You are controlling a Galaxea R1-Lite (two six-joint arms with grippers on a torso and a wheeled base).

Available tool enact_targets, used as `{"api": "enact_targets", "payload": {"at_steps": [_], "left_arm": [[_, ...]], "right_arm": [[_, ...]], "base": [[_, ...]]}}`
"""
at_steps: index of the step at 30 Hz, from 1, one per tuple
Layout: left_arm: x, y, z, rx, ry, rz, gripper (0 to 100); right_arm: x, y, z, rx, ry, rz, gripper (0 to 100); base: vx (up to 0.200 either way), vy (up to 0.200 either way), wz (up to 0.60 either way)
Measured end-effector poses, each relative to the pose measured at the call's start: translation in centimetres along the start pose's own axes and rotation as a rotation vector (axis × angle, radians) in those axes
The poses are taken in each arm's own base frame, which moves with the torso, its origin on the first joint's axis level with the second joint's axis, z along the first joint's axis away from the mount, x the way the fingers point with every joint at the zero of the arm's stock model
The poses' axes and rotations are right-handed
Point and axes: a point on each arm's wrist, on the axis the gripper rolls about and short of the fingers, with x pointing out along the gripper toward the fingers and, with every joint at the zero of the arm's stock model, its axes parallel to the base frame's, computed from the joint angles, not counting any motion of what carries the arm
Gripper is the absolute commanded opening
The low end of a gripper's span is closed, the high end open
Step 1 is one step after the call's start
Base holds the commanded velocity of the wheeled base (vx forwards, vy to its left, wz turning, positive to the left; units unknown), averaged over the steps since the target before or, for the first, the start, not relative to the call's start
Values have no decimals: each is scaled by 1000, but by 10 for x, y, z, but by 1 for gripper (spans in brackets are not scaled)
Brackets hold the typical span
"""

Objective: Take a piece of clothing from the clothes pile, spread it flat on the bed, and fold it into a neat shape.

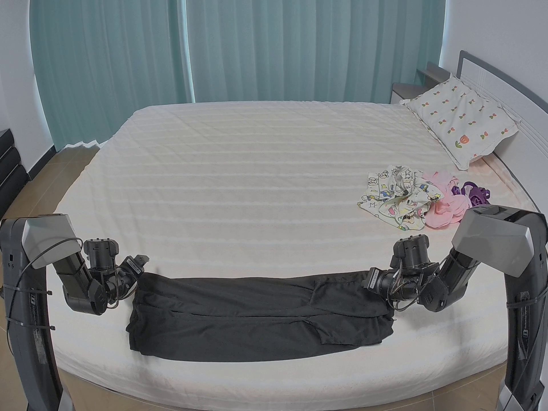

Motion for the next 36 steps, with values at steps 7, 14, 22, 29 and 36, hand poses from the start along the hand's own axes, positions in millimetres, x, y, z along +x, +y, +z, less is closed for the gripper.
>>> {"api": "enact_targets", "payload": {"at_steps": [7,14,22,29,36], "left_arm": [[0,0,0,-1,0,0,100],[0,0,0,0,0,0,100],[0,0,0,-1,0,0,100],[0,0,0,0,-1,0,100],[-1,1,0,-2,2,3,100]], "right_arm": [[-4,-1,3,84,-31,-15,0],[-7,0,2,94,-27,-18,100],[-20,-7,17,120,-69,-25,100],[-19,-16,23,131,-85,-40,100],[-12,-16,28,127,-92,-38,100]], "base": [[0,0,0],[0,0,0],[0,0,0],[0,0,0],[0,0,0]]}}
